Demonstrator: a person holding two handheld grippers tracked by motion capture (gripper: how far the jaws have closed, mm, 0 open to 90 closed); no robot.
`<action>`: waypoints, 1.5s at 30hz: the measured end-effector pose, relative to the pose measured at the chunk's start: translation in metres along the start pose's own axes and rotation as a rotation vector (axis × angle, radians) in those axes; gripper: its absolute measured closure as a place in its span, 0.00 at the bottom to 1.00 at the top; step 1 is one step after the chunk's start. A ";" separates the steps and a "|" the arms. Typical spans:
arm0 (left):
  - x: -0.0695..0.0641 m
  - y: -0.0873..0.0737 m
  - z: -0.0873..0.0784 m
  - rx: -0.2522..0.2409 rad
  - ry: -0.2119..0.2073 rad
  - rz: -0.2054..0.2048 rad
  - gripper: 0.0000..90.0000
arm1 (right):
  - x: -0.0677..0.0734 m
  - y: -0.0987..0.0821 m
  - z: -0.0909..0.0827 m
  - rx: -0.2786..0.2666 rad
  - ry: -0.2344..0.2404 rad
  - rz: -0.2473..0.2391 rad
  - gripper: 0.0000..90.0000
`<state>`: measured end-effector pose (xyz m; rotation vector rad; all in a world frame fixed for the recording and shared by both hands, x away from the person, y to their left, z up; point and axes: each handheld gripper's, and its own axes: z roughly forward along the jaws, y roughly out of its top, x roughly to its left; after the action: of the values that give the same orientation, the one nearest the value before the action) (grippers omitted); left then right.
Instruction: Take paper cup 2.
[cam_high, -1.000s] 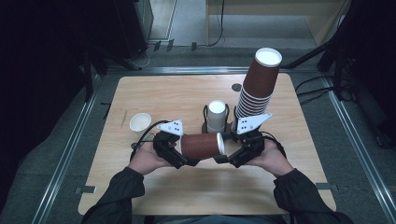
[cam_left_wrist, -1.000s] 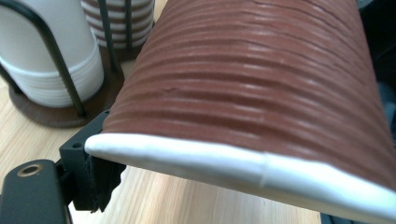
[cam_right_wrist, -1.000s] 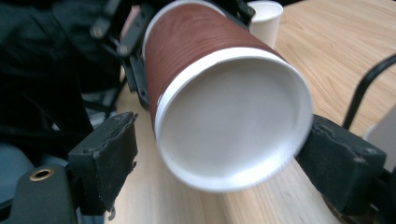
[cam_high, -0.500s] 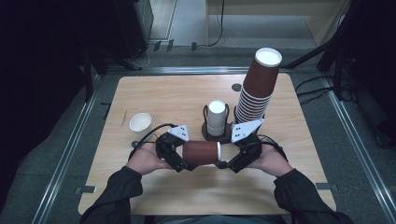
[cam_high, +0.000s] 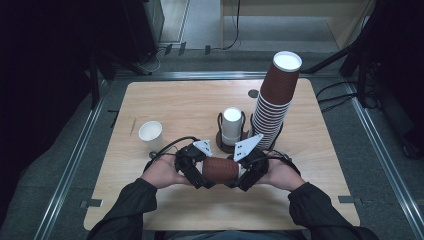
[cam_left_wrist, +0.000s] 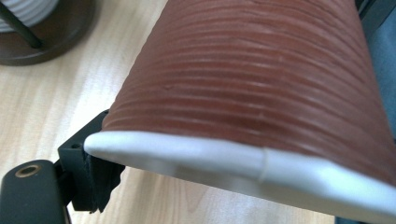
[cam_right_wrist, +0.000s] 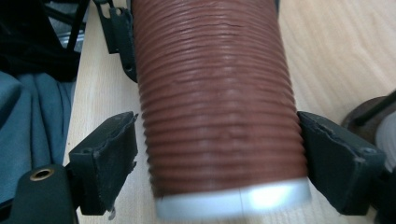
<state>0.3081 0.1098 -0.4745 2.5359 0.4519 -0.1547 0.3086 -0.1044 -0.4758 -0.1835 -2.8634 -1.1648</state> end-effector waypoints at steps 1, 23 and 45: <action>0.000 0.001 0.001 0.012 -0.004 0.004 0.10 | 0.000 0.000 0.003 0.002 -0.004 -0.009 0.18; -0.002 -0.003 -0.009 -0.096 0.036 0.028 0.01 | 0.000 0.001 -0.003 -0.026 -0.010 -0.015 0.23; 0.003 -0.014 -0.033 -0.288 0.017 -0.030 0.01 | -0.008 -0.005 -0.039 -0.216 -0.031 0.051 0.23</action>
<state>0.3066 0.1400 -0.4542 2.2505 0.4820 -0.0724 0.3162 -0.1361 -0.4523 -0.2828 -2.7357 -1.4724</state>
